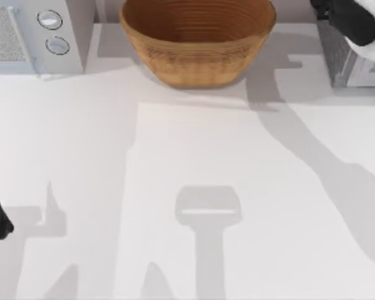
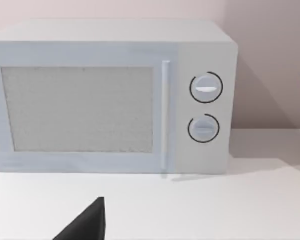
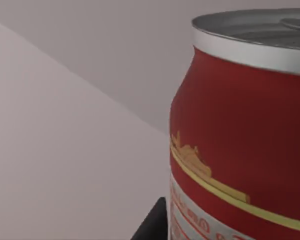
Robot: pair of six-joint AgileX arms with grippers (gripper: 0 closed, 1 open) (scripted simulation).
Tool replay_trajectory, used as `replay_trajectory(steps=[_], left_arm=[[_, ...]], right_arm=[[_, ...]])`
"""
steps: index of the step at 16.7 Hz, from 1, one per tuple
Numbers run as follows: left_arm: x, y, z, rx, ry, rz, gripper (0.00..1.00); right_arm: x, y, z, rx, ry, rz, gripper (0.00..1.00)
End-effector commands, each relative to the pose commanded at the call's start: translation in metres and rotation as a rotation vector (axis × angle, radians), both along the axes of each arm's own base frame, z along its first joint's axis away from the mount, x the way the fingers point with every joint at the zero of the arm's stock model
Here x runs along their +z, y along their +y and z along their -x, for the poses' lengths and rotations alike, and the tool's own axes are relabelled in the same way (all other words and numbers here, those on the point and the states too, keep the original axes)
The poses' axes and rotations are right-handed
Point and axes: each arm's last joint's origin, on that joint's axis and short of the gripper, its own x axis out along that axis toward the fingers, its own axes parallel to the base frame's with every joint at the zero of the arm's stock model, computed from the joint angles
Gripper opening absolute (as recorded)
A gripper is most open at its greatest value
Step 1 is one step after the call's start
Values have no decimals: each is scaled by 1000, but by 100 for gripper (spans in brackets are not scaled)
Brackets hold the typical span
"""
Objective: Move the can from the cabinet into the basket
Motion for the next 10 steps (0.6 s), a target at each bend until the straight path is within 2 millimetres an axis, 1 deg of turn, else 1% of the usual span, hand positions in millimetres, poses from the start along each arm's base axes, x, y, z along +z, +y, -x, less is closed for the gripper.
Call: replay_trajectory(steps=[2,3,5,7,8,10], left_arm=[[0,0,0,0,0,0,100],[0,0,0,0,0,0,100],[0,0,0,0,0,0,100],[0,0,0,0,0,0,100],[0,0,0,0,0,0,100],[0,0,0,0,0,0,100]], right_arm=[[-27,40,-29,1,6,1,0],[-41,58,-39,1,8,1,0],[-66,87,-53,1,9,0,0],[-85,107,-61,1,7,-2,0],[-91,113,-62,0,6,-4,0],[-97,119,-64,0,5,-5,0]])
